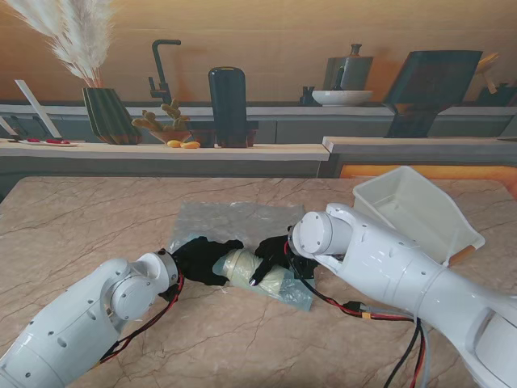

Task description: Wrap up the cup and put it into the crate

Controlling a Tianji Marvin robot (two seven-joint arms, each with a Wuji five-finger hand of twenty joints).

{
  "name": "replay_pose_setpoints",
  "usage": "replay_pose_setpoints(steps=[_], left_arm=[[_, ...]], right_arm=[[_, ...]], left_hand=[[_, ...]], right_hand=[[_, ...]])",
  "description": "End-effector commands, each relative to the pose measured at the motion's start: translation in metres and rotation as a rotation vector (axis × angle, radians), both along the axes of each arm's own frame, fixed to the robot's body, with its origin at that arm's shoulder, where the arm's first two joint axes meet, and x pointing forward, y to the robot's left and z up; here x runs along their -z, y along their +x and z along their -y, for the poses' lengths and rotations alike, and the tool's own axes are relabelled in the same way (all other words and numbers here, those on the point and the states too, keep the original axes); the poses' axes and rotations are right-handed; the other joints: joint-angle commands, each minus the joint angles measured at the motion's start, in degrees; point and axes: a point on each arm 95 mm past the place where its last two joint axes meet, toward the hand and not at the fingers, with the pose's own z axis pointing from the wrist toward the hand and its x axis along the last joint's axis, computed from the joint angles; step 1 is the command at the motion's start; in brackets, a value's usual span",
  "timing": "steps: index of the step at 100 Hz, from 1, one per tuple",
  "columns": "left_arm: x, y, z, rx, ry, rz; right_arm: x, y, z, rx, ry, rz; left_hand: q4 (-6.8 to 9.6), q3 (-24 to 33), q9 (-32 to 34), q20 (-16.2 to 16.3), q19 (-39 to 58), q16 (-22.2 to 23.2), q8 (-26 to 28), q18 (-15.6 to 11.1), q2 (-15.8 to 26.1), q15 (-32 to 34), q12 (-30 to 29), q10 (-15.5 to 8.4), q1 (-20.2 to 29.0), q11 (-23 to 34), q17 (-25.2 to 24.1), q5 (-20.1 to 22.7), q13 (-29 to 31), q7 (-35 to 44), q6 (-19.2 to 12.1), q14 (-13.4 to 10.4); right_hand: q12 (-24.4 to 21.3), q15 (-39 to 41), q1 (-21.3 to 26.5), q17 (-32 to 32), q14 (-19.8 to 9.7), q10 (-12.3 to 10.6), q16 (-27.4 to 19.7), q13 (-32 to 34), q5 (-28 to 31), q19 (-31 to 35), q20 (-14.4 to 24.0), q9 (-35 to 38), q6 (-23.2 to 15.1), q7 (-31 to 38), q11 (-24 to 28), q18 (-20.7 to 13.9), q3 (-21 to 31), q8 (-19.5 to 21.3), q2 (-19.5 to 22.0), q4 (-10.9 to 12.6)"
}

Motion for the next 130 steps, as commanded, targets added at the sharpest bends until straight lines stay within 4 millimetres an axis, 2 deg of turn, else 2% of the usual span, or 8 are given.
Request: replay_pose_setpoints(steps=[1, 5, 15, 30, 73, 94, 109, 130], left_arm=[[0.027, -0.016, 0.002, 0.016, 0.048, -0.097], [0.025, -0.016, 0.001, 0.011, 0.058, -0.121], [0.016, -0.013, 0.000, 0.005, 0.108, -0.223], [0.005, -0.003, 0.003, -0.011, 0.117, -0.389], [0.008, 0.019, 0.009, -0.130, 0.081, -0.585], [0.008, 0.024, 0.006, -0.171, 0.075, -0.646], [0.008, 0.026, 0.003, -0.189, 0.044, -0.682], [0.007, 0.027, 0.001, -0.190, 0.012, -0.684]], right_arm=[[0.043, -0.023, 0.025, 0.030, -0.058, -0.072], [0.041, -0.024, 0.027, 0.032, -0.045, -0.047], [0.033, -0.024, 0.031, 0.042, -0.008, 0.071], [0.017, -0.030, 0.035, 0.121, 0.088, 0.249], [-0.019, -0.075, 0.038, -0.056, 0.254, 0.744], [-0.013, -0.091, 0.038, -0.230, 0.179, 0.856], [0.003, -0.092, 0.038, -0.338, 0.063, 0.938], [0.028, -0.082, 0.028, -0.381, -0.025, 0.879]], left_hand=[[1.40, 4.12, 8.32, 1.14, 1.81, 2.26, 3.59, 0.98, 2.32, 2.83, 3.15, -4.81, 4.43, 9.53, 0.28, 18.50, 3.03, 21.54, -11.23, 0.91], [1.54, 4.64, 8.98, 1.11, 1.93, 2.59, 4.14, 0.99, 2.89, 3.11, 3.37, -4.67, 5.25, 9.52, 0.22, 19.83, 3.14, 22.40, -11.61, 1.19], [-1.03, 1.82, 8.99, 0.36, 0.75, 2.68, 5.64, 0.50, 2.38, 1.92, 3.37, -4.20, 8.50, 7.69, -0.43, 21.69, 2.14, 22.23, -12.96, 1.58], [1.58, -1.08, 6.54, -0.43, -2.50, 1.81, 2.99, -0.33, 4.99, -0.77, 2.72, -3.85, 8.95, 4.94, -1.84, 22.06, -0.40, 16.72, -12.60, 1.60], [-0.01, -7.29, 6.87, -0.24, -4.95, 1.31, 3.84, -0.06, 4.67, -2.27, 2.02, -1.88, 11.73, 2.59, -2.03, 25.00, -1.22, 14.73, -11.11, 3.32], [0.20, -7.16, 7.01, -0.73, -5.89, 0.67, 3.25, 0.36, 4.74, -3.03, 1.34, -1.06, 12.26, 1.31, -2.08, 26.23, -1.50, 12.53, -10.37, 4.29], [0.92, -6.29, 6.59, -1.42, -6.82, -0.03, 0.80, 0.86, 4.36, -3.91, 0.59, -0.21, 10.16, -0.07, -2.22, 26.80, -2.06, 8.86, -9.57, 5.04], [0.10, -9.50, 5.21, -1.81, -7.90, -0.33, -1.04, 1.32, 1.11, -4.68, 0.23, 0.29, 4.44, -1.19, -2.87, 25.02, -3.20, 5.76, -8.93, 5.43]], right_hand=[[-9.14, -14.94, 4.28, -1.01, 1.52, 3.68, -6.84, -6.14, 3.24, -18.50, -3.09, -8.74, -16.04, -2.59, -11.43, 5.07, 7.26, 0.35, 8.88, 7.66], [-9.52, -16.29, 2.04, -1.27, 1.53, 3.74, -7.40, -6.63, 1.28, -19.07, -3.14, -10.11, -15.40, -4.02, -12.17, 5.21, 6.32, 0.05, 8.30, 7.54], [-10.31, -19.27, -1.82, -1.29, 1.87, 3.66, -8.56, -7.07, -1.01, -20.12, -3.03, -11.79, -14.69, -5.98, -13.33, 5.68, 4.99, -0.42, 7.71, 7.14], [-10.34, -20.11, -2.12, -0.41, 2.22, 3.93, -8.75, -5.92, -0.15, -20.70, -2.61, -11.25, -14.10, -5.01, -12.59, 5.97, 4.96, 0.50, 6.54, 7.10], [-10.53, -19.05, -4.54, 1.84, 0.92, 2.58, -8.39, -3.79, -1.88, -20.92, -2.55, -9.90, -15.18, -4.49, -11.29, 5.80, 7.23, 0.89, 5.43, 7.13], [-11.08, -20.08, -6.37, 1.64, 0.70, 2.03, -9.11, -3.96, -5.00, -21.74, -3.55, -10.92, -13.27, -5.97, -11.92, 5.87, 9.25, -0.34, 3.70, 6.79], [-12.21, -26.38, -6.73, 0.86, 1.50, 3.05, -13.23, -8.28, -7.12, -22.28, -4.82, -15.99, -12.07, -7.95, -13.63, 5.47, 11.59, -1.62, 0.98, 6.88], [-10.99, -19.38, -0.14, 3.82, 0.63, 3.53, -9.80, -4.43, -5.78, -18.11, -4.72, -14.84, -10.69, -6.48, -8.64, 4.51, 17.31, -1.39, 0.65, 8.20]])
